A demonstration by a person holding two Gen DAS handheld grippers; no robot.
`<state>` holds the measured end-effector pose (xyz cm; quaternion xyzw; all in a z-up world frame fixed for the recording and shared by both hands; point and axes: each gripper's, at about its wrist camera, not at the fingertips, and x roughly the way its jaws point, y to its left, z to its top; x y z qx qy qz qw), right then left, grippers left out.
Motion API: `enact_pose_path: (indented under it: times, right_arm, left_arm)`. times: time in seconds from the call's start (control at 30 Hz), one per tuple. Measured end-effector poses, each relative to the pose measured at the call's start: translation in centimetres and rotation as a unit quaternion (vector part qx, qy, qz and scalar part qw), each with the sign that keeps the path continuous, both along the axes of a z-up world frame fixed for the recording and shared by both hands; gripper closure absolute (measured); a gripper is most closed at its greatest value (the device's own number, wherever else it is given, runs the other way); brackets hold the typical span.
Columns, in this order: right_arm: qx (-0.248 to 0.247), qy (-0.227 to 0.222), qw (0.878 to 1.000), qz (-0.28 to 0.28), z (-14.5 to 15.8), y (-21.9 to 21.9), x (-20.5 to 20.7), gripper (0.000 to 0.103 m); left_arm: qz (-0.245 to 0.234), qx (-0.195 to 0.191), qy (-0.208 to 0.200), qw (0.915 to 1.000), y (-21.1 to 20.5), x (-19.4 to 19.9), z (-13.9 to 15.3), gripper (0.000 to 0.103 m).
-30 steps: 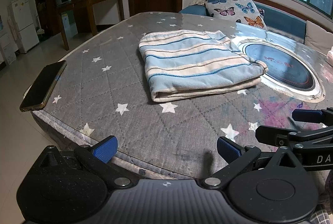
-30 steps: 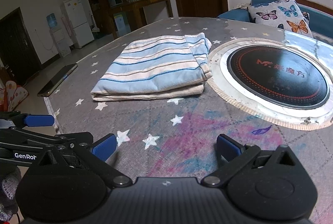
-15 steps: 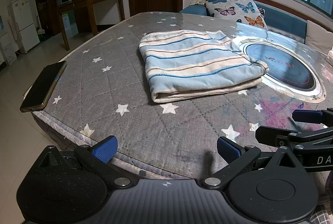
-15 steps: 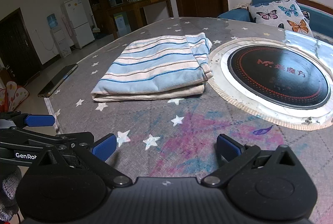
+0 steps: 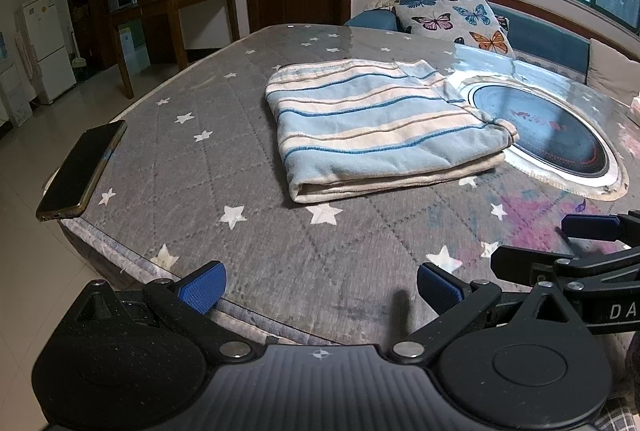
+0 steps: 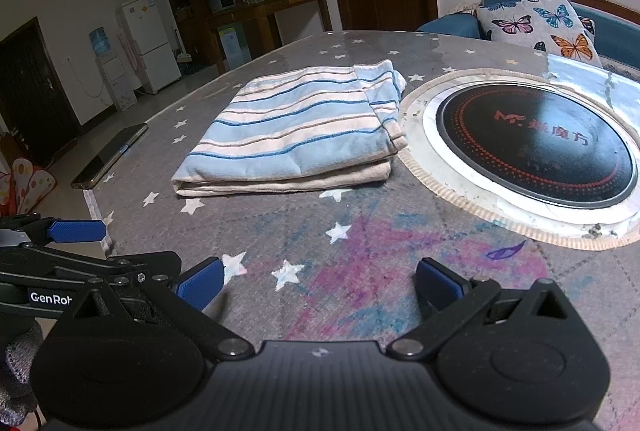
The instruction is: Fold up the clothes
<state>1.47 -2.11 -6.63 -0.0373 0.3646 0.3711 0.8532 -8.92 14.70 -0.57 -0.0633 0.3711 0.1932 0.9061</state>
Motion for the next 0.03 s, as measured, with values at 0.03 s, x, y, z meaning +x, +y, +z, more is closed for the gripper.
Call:
enact_pose_path:
  times: [0.03]
  right_arm:
    - [0.0,0.0,1.0,0.0,0.0,0.01,0.02,0.0]
  left_arm:
    - [0.0,0.0,0.0,1.0,-0.01,-0.04,0.0,0.0]
